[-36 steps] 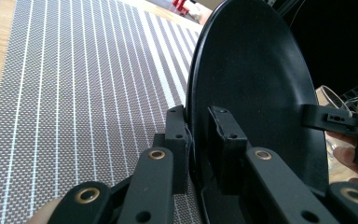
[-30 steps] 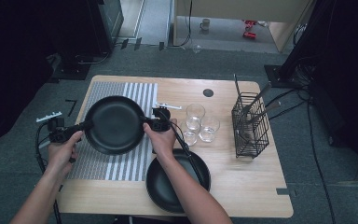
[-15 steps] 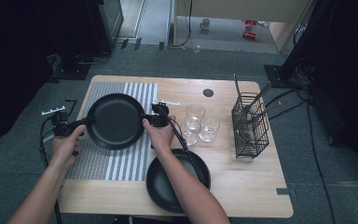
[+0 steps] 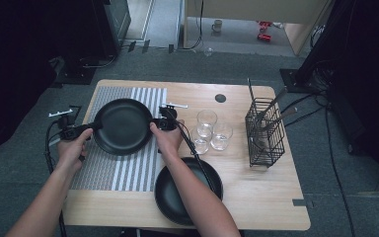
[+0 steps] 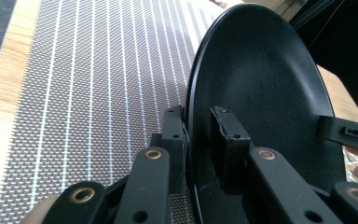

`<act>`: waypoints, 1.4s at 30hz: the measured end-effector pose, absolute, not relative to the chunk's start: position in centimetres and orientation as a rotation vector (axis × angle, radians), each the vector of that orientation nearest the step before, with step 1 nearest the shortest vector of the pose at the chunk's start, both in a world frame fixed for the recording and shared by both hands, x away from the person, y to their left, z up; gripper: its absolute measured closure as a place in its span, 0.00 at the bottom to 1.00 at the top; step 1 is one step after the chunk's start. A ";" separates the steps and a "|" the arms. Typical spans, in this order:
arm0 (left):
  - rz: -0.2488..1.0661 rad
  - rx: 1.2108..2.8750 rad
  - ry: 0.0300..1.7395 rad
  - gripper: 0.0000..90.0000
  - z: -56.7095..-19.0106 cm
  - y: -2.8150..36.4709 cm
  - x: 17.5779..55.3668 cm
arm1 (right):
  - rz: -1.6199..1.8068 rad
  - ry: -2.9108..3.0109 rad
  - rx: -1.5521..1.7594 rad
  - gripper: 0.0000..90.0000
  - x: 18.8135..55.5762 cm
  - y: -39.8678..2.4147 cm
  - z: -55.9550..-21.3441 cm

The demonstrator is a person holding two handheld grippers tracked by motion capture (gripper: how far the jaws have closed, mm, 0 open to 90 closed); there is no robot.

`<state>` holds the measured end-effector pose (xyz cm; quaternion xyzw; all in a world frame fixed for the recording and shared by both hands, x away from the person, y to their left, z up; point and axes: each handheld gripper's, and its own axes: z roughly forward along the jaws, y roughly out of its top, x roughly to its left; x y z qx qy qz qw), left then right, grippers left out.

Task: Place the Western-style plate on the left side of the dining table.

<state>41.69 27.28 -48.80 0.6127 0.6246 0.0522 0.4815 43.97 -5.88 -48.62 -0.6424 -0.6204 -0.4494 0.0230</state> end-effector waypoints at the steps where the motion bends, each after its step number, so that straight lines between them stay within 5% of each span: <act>1: 0.130 1.496 1.528 0.86 -48.9 27.2 41.8 | -1.385 -1.918 -1.993 0.91 44.1 -5.8 -48.7; 42: 0.207 1.563 1.615 0.81 -50.6 26.5 44.1 | -1.292 -1.860 -2.088 0.91 45.7 -5.0 -50.8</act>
